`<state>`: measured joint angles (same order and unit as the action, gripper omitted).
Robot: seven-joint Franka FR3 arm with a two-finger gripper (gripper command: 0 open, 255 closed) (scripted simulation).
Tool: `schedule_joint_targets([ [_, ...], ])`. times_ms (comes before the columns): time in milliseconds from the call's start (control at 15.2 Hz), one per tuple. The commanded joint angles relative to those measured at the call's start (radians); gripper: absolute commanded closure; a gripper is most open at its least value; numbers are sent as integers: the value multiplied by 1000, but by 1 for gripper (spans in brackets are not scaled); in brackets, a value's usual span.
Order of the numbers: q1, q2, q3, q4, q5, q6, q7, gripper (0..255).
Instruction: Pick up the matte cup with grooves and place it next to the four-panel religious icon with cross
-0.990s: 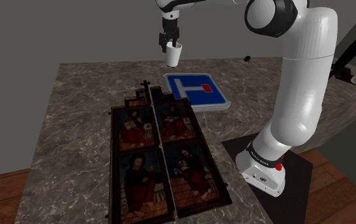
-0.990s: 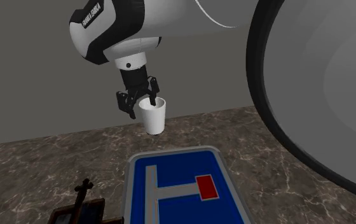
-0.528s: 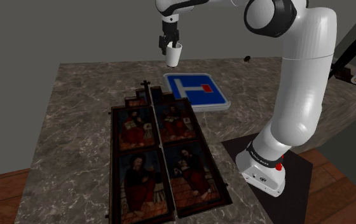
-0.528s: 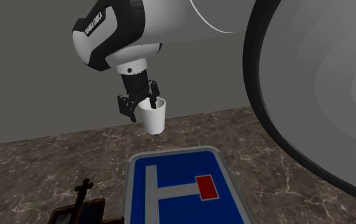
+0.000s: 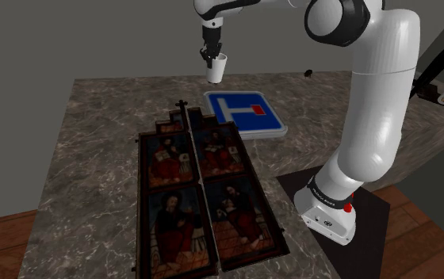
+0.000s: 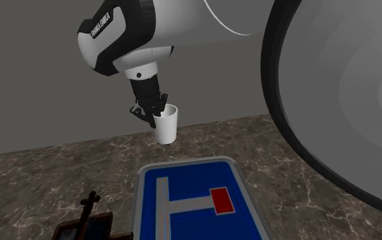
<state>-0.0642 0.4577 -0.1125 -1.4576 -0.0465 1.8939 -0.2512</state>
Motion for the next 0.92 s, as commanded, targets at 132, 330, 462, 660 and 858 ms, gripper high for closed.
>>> schedule_joint_targets([
  [132,0,1,0,0,0,0,0,255],
  [330,0,-5,0,19,0,-24,-2,255],
  [462,0,-8,-1,40,0,-49,-3,255],
  [660,-1,-12,-1,75,0,-88,-6,255],
  [858,-1,-13,-1,113,1,-127,-9,255],
])
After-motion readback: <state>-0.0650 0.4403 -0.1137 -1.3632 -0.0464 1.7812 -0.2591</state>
